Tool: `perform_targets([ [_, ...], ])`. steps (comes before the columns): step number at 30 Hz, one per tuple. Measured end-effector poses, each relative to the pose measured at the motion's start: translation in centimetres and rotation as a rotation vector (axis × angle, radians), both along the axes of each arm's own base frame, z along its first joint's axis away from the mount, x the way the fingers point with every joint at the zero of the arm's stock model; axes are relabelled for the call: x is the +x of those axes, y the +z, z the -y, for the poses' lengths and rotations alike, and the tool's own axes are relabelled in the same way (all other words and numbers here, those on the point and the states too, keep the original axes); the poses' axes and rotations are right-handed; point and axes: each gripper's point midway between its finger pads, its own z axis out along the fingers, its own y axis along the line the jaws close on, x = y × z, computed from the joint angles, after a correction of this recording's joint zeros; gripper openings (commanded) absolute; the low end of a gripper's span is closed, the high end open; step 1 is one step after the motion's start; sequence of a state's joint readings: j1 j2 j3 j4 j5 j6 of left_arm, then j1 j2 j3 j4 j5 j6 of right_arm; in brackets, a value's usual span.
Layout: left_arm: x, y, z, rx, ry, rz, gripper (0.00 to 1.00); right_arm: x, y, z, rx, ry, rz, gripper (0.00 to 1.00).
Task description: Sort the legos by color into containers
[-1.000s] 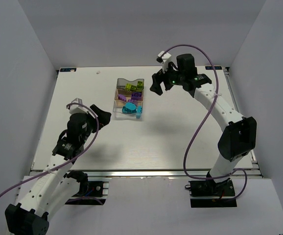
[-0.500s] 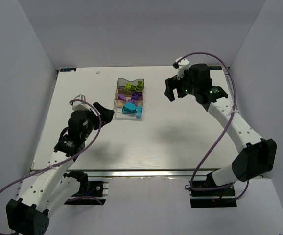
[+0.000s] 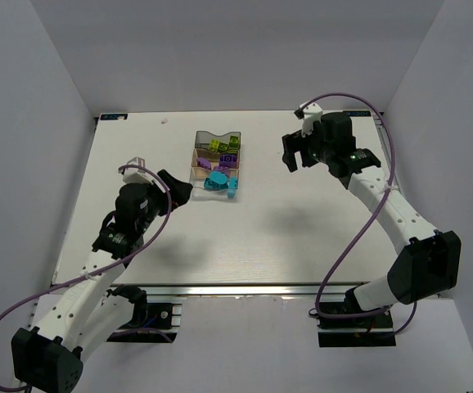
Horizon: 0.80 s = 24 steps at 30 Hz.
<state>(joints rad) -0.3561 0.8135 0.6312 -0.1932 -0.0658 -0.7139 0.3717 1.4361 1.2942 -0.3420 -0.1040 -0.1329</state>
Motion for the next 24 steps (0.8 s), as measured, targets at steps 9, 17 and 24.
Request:
perform_targets([
  [9, 0.0, 0.4, 0.0, -0.004, 0.000, 0.012, 0.98, 0.9, 0.1, 0.7, -0.005, -0.039, 0.024, 0.89],
  [17, -0.1, 0.5, 0.0, -0.006, 0.001, 0.017, 0.98, 0.9, -0.9, 1.1, -0.010, -0.063, 0.009, 0.89],
  [24, -0.3, 1.0, -0.1, -0.012, 0.001, 0.034, 0.98, 1.0, -0.7, 1.0, -0.001, -0.067, 0.013, 0.89],
])
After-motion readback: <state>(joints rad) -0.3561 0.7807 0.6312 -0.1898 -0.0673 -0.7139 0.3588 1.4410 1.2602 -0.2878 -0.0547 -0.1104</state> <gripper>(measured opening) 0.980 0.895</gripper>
